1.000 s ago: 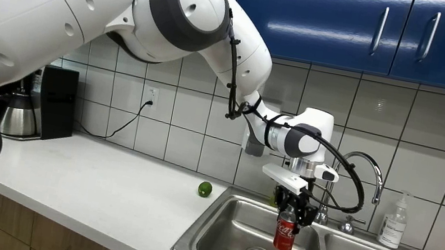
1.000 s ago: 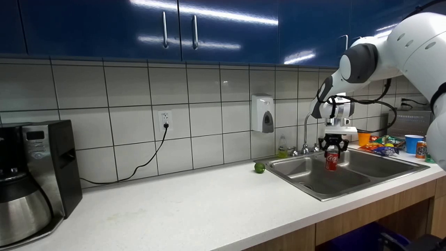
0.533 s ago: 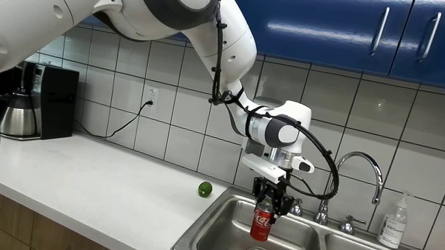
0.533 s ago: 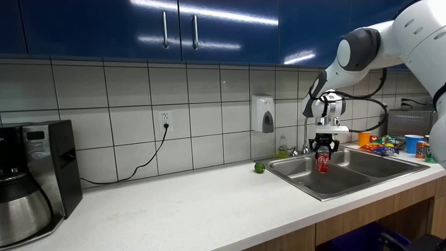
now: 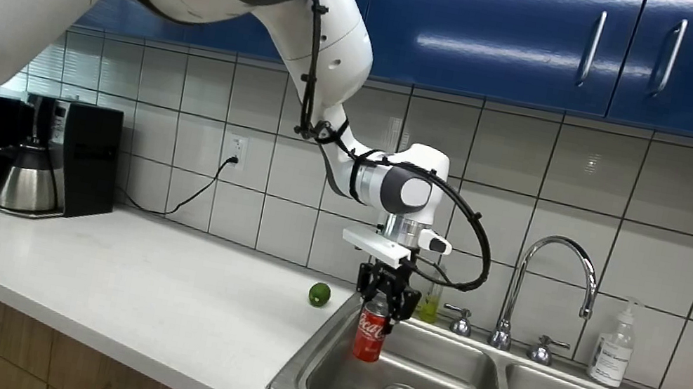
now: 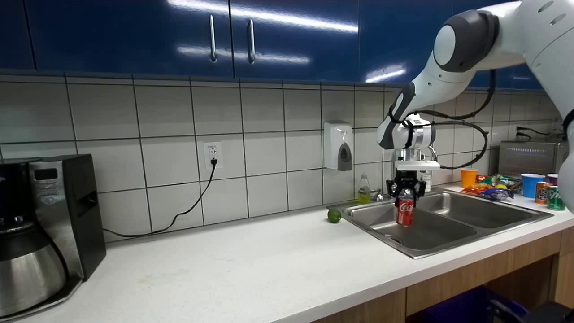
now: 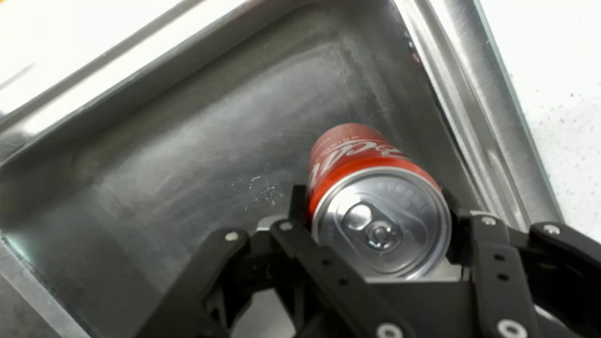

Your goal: Pick up the can from the sink and put it on the counter

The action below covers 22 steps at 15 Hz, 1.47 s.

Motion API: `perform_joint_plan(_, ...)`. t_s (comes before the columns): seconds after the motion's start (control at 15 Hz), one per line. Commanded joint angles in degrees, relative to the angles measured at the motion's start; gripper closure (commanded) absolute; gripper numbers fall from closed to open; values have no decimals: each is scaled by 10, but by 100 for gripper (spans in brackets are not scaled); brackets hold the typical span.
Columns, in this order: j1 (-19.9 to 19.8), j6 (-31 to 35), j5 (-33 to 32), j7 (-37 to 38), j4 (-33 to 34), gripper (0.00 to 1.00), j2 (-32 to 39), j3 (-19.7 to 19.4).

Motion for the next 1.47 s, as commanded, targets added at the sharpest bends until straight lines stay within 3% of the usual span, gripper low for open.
perform_joint_plan(0.0, 12, 9, -18, -12, -65, 62, -57, 10)
perform_joint_plan(0.87, 77, 13, -54, -8, -185, 62, -148, 33)
perform_joint_plan(1.4, 94, 23, -51, -12, -223, 62, -170, 45)
